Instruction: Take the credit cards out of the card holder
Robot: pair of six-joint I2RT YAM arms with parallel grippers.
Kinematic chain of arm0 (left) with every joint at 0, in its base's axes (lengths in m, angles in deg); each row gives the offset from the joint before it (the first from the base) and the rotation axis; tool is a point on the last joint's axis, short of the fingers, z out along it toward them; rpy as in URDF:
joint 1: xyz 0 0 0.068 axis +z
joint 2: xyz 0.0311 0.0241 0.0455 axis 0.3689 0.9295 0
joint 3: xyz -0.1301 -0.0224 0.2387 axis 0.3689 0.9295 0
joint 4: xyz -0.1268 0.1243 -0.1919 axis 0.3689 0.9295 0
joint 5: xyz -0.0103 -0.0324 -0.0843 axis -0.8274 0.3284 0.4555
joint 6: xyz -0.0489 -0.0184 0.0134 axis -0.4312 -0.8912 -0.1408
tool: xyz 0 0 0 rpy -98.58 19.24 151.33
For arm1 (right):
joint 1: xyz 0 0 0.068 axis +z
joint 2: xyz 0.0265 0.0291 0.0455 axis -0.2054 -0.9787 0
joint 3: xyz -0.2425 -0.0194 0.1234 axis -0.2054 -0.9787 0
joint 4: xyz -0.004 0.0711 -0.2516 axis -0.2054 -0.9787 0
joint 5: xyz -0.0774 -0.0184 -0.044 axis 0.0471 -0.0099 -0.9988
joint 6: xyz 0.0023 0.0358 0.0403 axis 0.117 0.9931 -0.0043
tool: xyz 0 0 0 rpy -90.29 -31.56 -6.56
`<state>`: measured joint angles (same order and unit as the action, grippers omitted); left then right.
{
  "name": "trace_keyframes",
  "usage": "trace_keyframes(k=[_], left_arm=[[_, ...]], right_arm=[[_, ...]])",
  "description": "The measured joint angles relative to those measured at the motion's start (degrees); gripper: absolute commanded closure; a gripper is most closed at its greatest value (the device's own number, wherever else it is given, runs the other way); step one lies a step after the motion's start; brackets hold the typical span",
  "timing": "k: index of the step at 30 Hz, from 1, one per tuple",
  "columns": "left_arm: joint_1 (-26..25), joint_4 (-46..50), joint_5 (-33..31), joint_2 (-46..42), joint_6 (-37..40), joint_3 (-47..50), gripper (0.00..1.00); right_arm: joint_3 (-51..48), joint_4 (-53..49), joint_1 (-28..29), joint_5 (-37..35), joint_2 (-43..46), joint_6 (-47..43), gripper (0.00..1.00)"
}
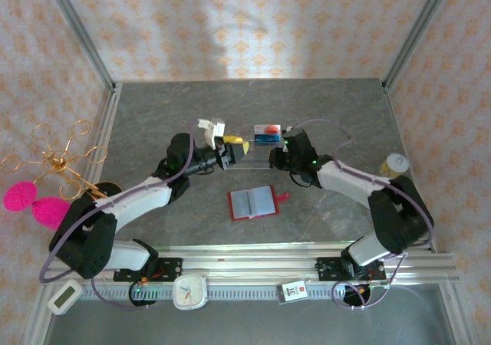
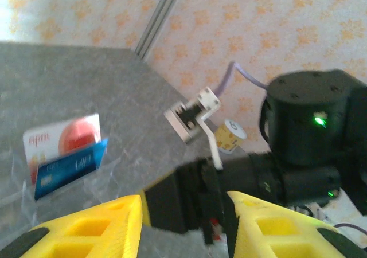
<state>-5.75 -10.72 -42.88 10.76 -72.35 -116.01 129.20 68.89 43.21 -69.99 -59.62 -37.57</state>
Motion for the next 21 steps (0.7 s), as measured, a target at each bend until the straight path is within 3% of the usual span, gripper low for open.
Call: trace_keyframes(k=[8, 17, 21], left_arm=[[-3.4, 1.2, -7.1, -10.2, -3.1, 5.9, 0.58], [-3.7, 4.9, -10.4, -13.3, -3.2, 9.7, 0.58], [-3.8, 5.9, -10.9, -14.3, -3.1, 10.1, 0.57]], right_arm=[[8.9, -3.4, 0.1, -4.4, -8.8, -0.4, 0.95], [17.7, -7.1, 0.1, -9.2, -14.4, -1.2, 0.95], [19.7, -8.2, 0.1, -9.8, -14.5, -1.3, 0.89]])
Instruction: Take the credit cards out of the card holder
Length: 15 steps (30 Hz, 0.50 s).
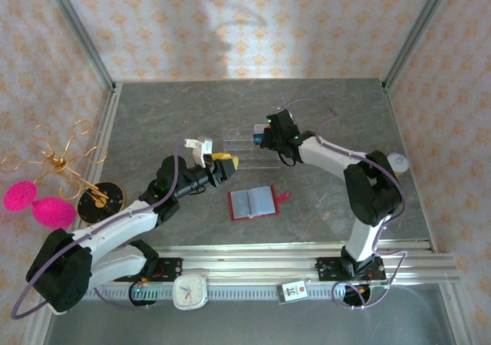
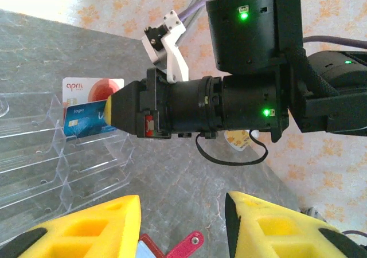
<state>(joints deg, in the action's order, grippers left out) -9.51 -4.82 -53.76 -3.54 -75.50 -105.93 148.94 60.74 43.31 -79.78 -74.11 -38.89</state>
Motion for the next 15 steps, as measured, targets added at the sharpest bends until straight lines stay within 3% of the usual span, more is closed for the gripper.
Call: trace_keyframes(k=[5, 15], left_arm=[[0.0, 0.9, -0.8, -0.5, 0.0, 0.0, 0.57], [0.0, 3.1, -5.6, -3.9, -1.0, 1.4, 0.57]], right_arm=[[0.5, -0.7, 0.7, 0.0, 0.0, -0.2, 0.7], [-10.8, -1.3, 10.7, -0.4, 11.6, -0.6, 0.55]])
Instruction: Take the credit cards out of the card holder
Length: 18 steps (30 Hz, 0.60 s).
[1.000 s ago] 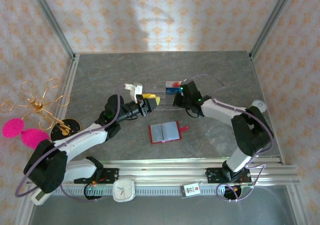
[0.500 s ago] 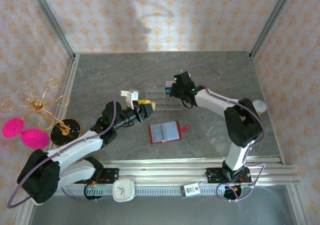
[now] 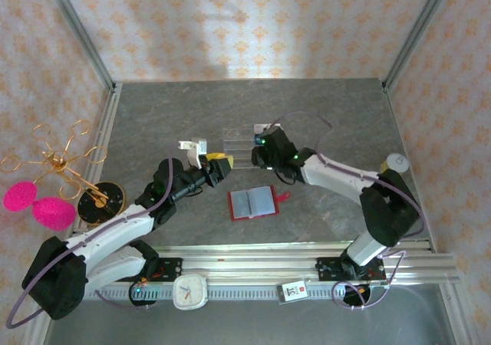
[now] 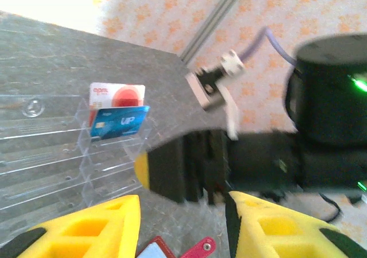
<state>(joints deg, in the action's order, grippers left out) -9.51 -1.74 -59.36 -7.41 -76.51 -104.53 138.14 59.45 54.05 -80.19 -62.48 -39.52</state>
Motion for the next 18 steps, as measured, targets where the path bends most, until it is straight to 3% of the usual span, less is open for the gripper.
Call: trace_keyframes(k=[9, 18], left_arm=[[0.0, 4.6, -5.8, -4.1, -2.3, 2.6, 0.57], [0.0, 8.0, -8.6, -6.3, -3.0, 4.0, 0.57]], right_arm=[[-1.6, -0.1, 15.8, -1.6, -3.7, -3.1, 0.53], [-1.6, -1.6, 20.1, -5.7, -9.9, -3.5, 0.57]])
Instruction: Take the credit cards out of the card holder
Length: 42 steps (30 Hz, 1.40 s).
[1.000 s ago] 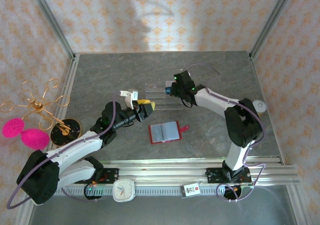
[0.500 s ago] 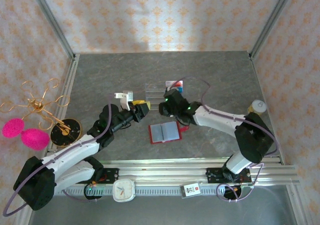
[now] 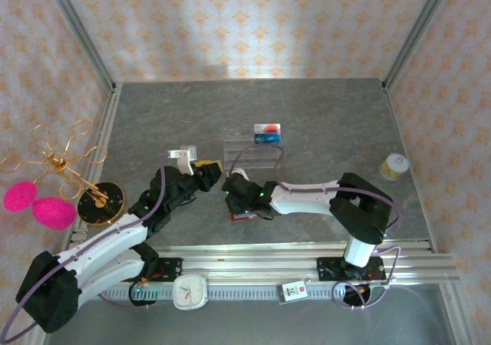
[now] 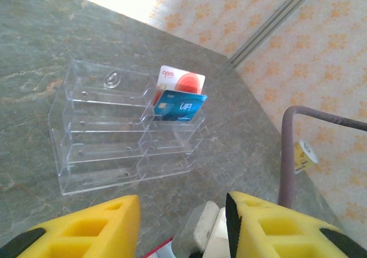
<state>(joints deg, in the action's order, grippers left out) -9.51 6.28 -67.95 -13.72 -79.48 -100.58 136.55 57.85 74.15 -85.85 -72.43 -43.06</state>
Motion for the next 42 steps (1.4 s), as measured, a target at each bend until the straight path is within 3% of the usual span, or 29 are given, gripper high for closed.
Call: trace_keyframes(k=[3, 7, 11, 18, 24, 27, 29, 42], left_arm=[[0.0, 0.8, -0.2, 0.0, -0.2, 0.4, 0.58], [0.0, 1.8, -0.2, 0.7, -0.4, 0.7, 0.61], [0.0, 2.2, 0.1, 2.6, -0.4, 0.9, 0.68], [-3.2, 1.9, 1.8, 11.8, -1.8, 1.3, 1.0], [-7.1, 1.4, 4.2, 22.6, -2.1, 0.4, 1.0], [-8.3, 0.4, 5.0, 26.0, -2.1, -0.9, 1.0], [-8.9, -0.7, 5.8, 27.6, -2.1, -2.0, 1.0], [-16.0, -4.5, 12.2, 43.5, -3.0, -12.5, 1.0]], right_arm=[[0.1, -0.4, 0.4, -1.9, -1.7, 0.0, 0.64], [0.5, -0.4, 0.8, -3.8, -2.2, 0.3, 0.88], [-0.4, 0.7, 0.7, -4.9, -1.8, 1.8, 1.0], [-6.1, 5.6, 0.2, -3.7, 3.3, 5.2, 1.0], [-9.1, 9.2, -0.9, -3.0, 7.5, 8.3, 0.98], [-10.8, 10.6, -0.9, -3.1, 9.3, 9.9, 0.75], [-12.3, 11.1, -0.9, -3.5, 11.2, 11.1, 0.7], [-22.6, 9.2, -2.1, -10.6, 31.9, 18.9, 0.7]])
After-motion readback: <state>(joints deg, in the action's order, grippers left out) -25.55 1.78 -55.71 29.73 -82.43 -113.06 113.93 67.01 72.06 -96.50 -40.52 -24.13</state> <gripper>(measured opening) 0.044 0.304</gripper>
